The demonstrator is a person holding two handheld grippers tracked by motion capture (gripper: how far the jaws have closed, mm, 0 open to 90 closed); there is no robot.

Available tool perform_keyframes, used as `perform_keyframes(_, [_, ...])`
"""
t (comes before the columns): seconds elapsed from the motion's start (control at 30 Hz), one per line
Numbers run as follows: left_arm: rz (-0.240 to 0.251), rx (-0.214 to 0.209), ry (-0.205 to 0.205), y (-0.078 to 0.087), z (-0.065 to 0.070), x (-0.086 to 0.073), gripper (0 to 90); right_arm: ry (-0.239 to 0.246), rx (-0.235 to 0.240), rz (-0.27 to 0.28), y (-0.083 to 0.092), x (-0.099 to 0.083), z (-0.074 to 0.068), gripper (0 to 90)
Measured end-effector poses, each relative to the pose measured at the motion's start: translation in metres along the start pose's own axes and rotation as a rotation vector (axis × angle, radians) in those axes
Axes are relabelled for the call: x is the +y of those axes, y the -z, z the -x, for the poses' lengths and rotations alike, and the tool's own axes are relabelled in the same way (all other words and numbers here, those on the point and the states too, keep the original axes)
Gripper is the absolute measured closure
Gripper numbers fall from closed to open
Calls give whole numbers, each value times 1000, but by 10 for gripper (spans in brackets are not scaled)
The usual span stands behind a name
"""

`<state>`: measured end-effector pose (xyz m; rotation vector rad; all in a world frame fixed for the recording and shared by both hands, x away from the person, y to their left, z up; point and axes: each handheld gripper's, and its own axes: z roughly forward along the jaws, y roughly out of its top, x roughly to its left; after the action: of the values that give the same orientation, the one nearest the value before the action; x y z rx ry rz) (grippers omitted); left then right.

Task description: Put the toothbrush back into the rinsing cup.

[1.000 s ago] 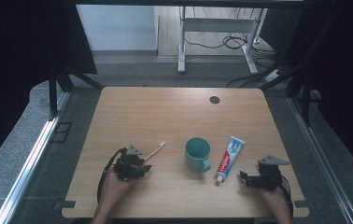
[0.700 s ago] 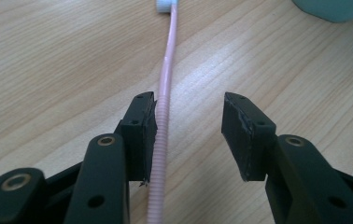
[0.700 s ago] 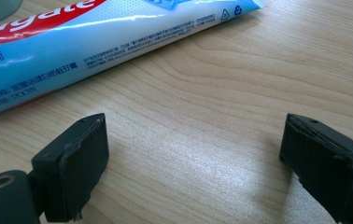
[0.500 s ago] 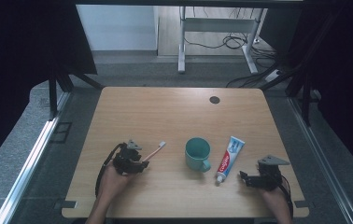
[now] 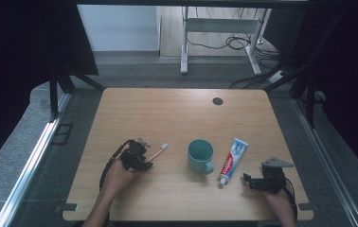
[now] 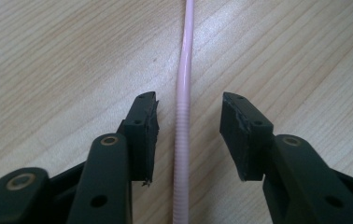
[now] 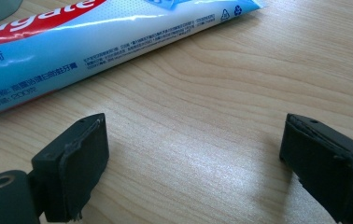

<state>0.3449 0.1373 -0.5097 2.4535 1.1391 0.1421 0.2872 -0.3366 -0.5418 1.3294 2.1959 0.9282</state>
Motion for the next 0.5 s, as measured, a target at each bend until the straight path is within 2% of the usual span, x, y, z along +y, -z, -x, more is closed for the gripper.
perform_keyframes(0.33, [-115,-7,-21,-4,0,25,618,0,0,1,0,0,0,76])
perform_keyframes(0.5, [-171,-5,-17,-6,0,37,627,0,0,-1,0,0,0,77])
